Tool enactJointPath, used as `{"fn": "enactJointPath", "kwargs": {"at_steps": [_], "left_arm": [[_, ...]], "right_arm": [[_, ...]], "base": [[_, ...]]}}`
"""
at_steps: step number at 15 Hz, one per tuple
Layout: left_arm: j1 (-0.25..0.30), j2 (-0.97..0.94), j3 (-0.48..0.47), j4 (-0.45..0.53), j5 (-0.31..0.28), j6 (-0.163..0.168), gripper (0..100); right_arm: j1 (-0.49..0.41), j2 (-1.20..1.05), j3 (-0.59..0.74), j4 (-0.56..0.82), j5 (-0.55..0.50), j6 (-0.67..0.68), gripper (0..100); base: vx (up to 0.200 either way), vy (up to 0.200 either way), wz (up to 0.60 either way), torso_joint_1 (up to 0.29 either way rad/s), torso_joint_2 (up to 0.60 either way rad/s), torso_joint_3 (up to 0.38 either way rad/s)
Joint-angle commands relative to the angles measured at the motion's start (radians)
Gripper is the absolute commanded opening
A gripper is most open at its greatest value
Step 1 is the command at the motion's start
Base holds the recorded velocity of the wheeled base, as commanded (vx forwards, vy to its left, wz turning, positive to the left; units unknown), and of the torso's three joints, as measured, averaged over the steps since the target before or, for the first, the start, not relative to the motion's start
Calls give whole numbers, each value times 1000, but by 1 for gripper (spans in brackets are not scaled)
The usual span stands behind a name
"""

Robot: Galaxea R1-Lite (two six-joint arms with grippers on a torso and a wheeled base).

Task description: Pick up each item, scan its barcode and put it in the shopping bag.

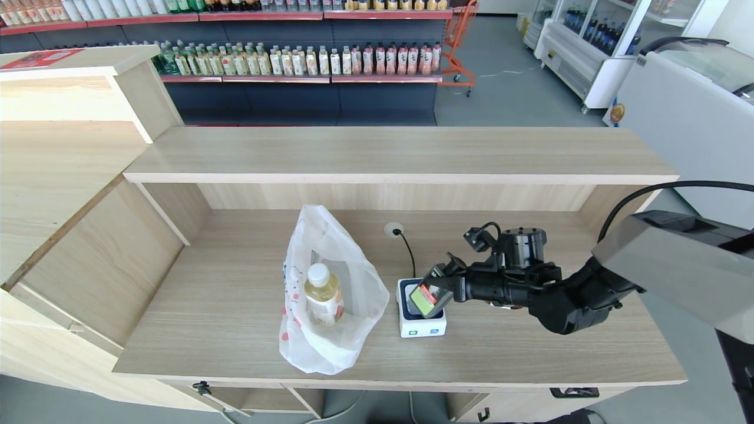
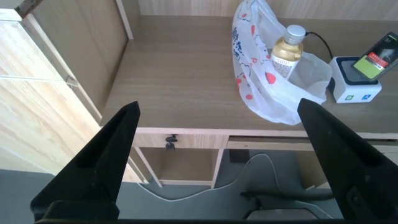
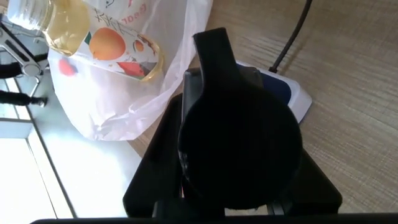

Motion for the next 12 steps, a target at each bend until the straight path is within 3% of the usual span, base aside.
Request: {"fn": "enactJointPath", "kwargs": {"at_steps": [1,6,9,12], "left_arm": [[0,0,0,0,1,0,100],[0,0,0,0,1,0,100],[0,0,0,0,0,3,100],[0,0,0,0,0,1,100]], "right_arm": [[0,0,1,-2,0,1,0],[0,-129,36,-3,3,150,0],[-18,-284,160,-5,13,158,0],[-18,-353,208,-5,13,156,0]], "base": [[0,0,0,0,0,0],[0,0,0,0,0,0],[0,0,0,0,0,0],[0,200,0,4,-2,4]]}}
